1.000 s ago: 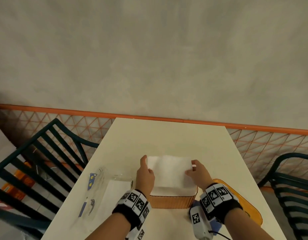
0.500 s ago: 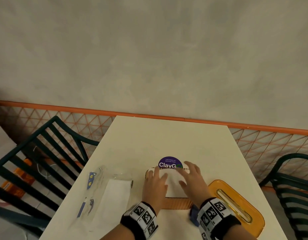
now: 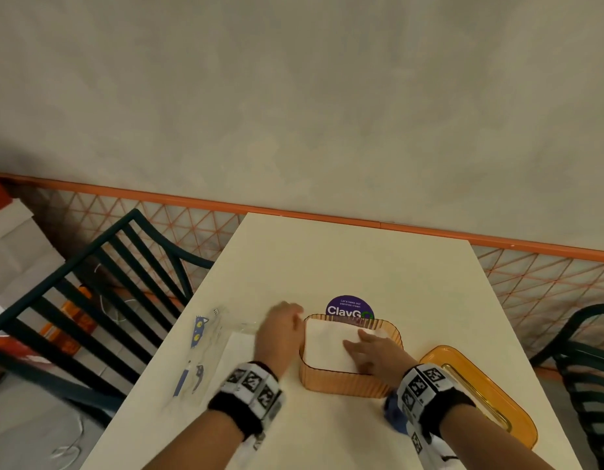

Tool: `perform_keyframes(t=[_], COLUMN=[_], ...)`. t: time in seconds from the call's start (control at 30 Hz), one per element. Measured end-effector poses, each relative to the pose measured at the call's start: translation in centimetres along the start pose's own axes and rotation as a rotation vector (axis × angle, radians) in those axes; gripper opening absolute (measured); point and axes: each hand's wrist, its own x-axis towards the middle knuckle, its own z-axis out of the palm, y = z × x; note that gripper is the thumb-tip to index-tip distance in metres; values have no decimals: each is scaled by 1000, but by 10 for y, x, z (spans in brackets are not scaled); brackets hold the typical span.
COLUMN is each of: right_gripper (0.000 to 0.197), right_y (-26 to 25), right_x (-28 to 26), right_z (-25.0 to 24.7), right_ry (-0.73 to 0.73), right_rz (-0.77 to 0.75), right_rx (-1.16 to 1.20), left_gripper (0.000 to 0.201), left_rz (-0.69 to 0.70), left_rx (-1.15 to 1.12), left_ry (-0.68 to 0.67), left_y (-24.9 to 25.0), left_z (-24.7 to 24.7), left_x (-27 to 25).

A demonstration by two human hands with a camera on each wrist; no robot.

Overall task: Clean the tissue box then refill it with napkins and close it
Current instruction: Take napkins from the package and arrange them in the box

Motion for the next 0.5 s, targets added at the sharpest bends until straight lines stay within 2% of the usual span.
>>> perform_keyframes(t=[0.03, 0.07, 0.1, 0.17, 0.23, 0.27, 0.33, 0.4, 0.5], right_gripper=[49, 44, 39, 33, 34, 37, 45, 52, 51], right_y=[2, 4, 7, 15, 23, 24, 25, 23, 19], right_x=[0, 1, 2, 4, 2, 1, -2, -4, -4], right_z=[1, 2, 3, 3, 5, 7, 11, 17, 27], right_ry=[51, 133, 223, 421, 536, 545, 485, 416, 371], right_rz=[-17, -9, 20, 99, 175, 222, 322, 387, 396], right_rx=[29, 104, 181, 241, 237, 219, 206, 237, 312], left_gripper=[22, 19, 16, 19, 40, 50, 61, 60, 49], left_rz=[-25, -70, -140, -304, -389, -395, -371, -351, -326], left_rx=[-10, 6, 43, 204, 354, 393, 464, 534, 629], left_ry=[136, 210, 200, -17, -312, -399, -432, -385, -350], left_y=[-15, -32, -48, -76, -92, -96, -100, -99, -98], left_z=[-12, -20, -26, -20, -3, 7, 24, 32, 38], left_x=[1, 2, 2, -1, -10, -16, -24, -27, -26])
